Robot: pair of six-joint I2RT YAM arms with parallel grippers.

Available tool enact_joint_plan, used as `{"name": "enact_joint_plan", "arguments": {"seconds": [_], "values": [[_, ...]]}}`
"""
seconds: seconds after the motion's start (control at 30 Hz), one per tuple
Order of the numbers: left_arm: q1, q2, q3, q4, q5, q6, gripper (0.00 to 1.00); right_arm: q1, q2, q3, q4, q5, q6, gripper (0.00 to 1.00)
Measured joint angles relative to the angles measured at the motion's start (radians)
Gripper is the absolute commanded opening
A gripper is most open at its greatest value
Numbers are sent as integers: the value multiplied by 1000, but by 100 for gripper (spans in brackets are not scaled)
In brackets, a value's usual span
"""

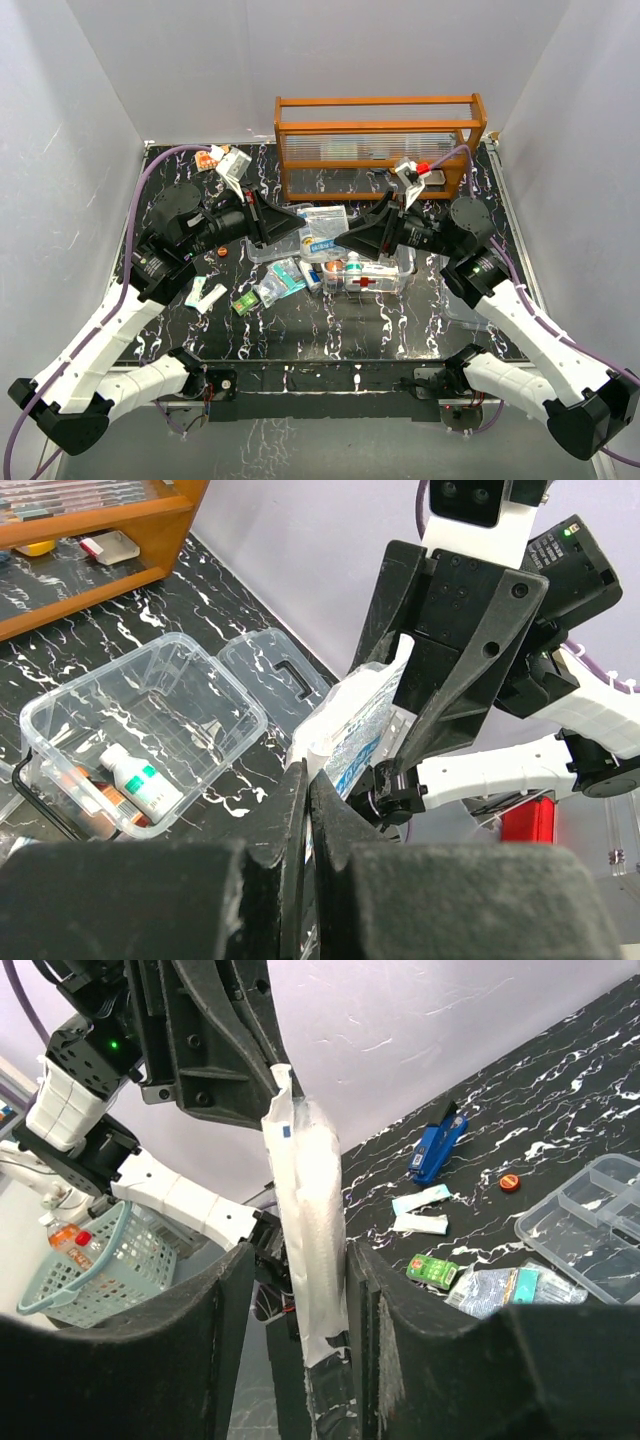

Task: Organize the medicine kit

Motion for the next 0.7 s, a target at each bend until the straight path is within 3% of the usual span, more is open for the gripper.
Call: {"name": "enact_joint_plan", "arguments": {"seconds": [0.3, 0.33, 0.47, 0.5, 0.6, 0.7], "values": [[0, 0, 0, 2, -1, -11, 0, 0, -26, -13, -10, 60, 10, 6], [0, 1, 0, 2, -2, -11, 4, 0, -26, -13, -14, 71, 11, 2], [0, 4, 2, -3, -27, -8, 54, 5, -27, -13, -44, 124, 11, 0], [0, 5, 3, -7, -41, -6, 60, 5, -27, -12, -57, 146, 8, 0], [0, 5, 4, -35, -113, 5, 72, 5, -26, -4, -128, 218, -19, 0], [0, 5, 4, -72, -231, 21, 77, 5, -9, 55, -287, 307, -89, 0]]}}
